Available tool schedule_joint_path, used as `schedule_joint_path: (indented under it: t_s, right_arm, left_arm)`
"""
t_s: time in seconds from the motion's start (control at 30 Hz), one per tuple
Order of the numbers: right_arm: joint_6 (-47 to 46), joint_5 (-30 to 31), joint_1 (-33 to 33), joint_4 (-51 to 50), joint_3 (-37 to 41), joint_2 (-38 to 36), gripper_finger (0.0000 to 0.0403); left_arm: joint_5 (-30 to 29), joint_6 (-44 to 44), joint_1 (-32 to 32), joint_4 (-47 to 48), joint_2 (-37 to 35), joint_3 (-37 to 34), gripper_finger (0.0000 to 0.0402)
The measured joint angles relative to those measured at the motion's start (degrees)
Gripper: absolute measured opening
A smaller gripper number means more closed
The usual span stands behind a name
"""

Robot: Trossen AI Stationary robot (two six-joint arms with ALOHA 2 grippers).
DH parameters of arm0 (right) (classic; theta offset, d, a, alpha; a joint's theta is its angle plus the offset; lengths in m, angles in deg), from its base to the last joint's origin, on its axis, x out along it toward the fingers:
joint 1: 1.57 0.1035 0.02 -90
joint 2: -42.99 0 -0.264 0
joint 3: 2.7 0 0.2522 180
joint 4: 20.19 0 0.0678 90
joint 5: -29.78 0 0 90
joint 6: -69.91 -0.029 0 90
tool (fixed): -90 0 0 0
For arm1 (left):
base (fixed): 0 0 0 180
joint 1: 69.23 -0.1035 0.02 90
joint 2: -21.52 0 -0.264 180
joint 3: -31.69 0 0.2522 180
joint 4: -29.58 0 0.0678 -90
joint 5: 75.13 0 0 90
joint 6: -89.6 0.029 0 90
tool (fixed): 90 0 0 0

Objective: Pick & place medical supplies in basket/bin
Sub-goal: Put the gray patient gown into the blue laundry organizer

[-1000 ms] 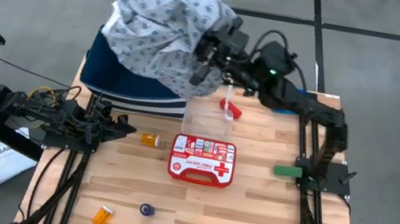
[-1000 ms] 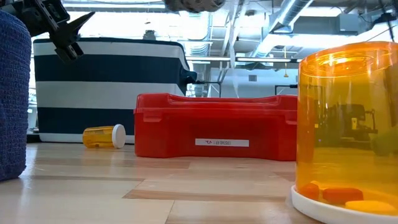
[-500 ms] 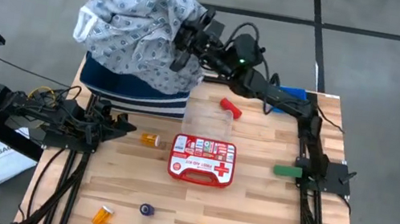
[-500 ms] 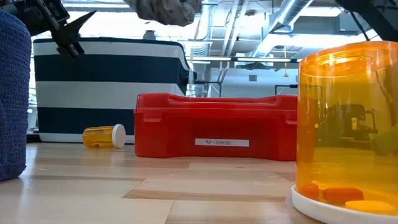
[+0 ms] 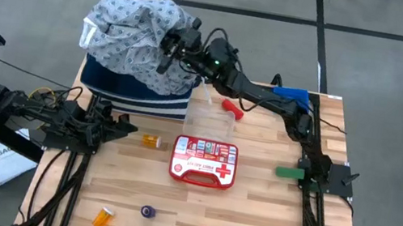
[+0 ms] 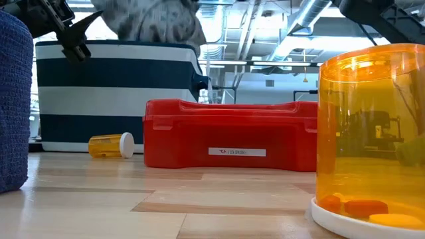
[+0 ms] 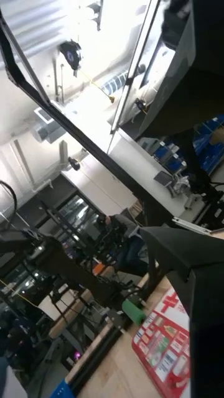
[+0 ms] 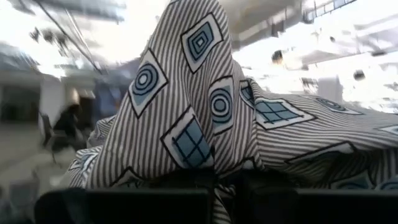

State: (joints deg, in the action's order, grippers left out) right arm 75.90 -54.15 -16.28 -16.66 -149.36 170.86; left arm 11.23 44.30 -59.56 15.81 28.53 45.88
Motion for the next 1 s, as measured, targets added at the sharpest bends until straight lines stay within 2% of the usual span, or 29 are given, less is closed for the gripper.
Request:
schedule_joint_path:
  t_s: [0.27, 0.43, 0.6, 0.7, 0.87, 1.0]
  right_arm:
    - [0.1, 2.6, -2.1, -11.4, 0.1, 0.9, 0.0019]
    - [-3.5, 2.5, -2.4, -12.0, 0.0, 0.8, 0.0098]
    - [-5.8, -1.8, -2.6, -10.5, 0.0, 0.7, 0.0190]
    - [-6.3, -3.3, -2.3, -10.1, 0.0, 0.7, 0.0231]
    - [-3.4, -0.5, -1.2, -9.1, 0.0, -1.8, 0.0253]
    - [1.1, 3.5, -1.0, -14.3, -0.2, -6.5, 0.0253]
  left_arm:
    - [0.0, 0.0, 0.0, -1.7, 2.3, 0.0, 0.0239]
    - [0.0, 0.0, 0.0, -3.2, 4.0, 0.0, 0.0239]
    - [0.0, 0.0, 0.0, -3.6, 5.4, 0.0, 0.0239]
    - [0.0, 0.0, 0.0, -3.6, 5.6, 0.0, 0.0239]
    - [0.0, 0.0, 0.0, -4.2, 5.6, 0.0, 0.0239]
    - [0.0, 0.1, 0.0, -4.4, 5.5, 0.0, 0.0239]
